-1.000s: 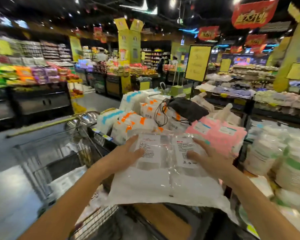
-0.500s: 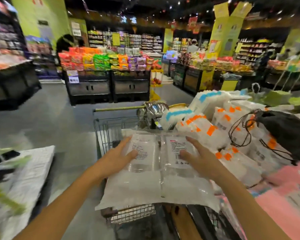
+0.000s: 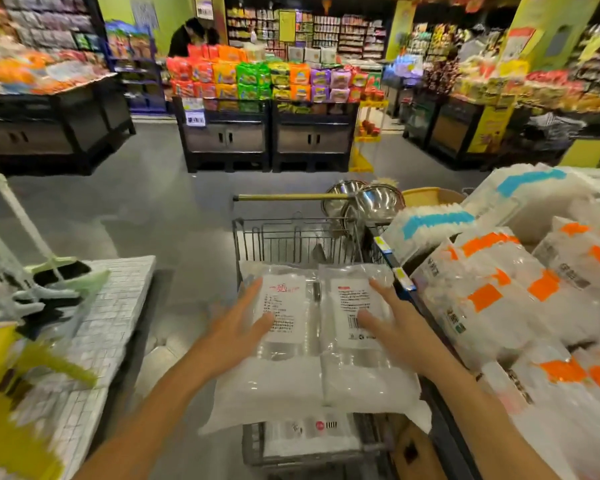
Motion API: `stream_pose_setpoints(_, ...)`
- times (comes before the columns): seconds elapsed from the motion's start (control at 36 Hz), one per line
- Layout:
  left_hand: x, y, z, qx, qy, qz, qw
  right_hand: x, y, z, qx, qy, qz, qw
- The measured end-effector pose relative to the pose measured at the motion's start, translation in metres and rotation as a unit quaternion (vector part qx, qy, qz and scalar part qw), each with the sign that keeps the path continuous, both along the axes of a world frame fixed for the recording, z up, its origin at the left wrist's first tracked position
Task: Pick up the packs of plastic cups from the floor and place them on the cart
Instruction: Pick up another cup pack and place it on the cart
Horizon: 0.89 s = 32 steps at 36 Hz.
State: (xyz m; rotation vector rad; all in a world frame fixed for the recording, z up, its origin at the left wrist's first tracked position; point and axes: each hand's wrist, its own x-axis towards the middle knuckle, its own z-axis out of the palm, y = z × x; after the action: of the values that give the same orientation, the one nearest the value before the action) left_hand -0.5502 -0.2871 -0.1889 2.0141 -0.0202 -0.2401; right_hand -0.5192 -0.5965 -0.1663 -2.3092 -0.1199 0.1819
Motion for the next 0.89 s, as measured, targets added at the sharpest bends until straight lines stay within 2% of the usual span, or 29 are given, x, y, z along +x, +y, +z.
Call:
stream_pose_setpoints(0.25, 0.065, 0.008, -0.065, 0.005, 0.023, -0.018, 1.000, 0.052, 0.014, -0.064, -0.008, 0.042, -0.031, 0.999)
stream_pose_setpoints(0.5, 0.099, -0.015, -0.153, 0.013, 0.093, -0.002, 0.996, 0.101, 0.000, -0.177, -0.010, 0.101, -0.023, 0.995)
stream_pose_setpoints(0.78, 0.110, -0.040, -0.269, 0.043, 0.153, 0.084, 0.984, 0.132, -0.002, -0.292, -0.035, 0.145, 0.014, 0.989)
stream_pose_setpoints(0.89, 0.104, -0.046, -0.310, 0.057, 0.183, 0.115, 0.975, 0.122, 0.001, -0.338, -0.022, 0.191, 0.021, 0.981)
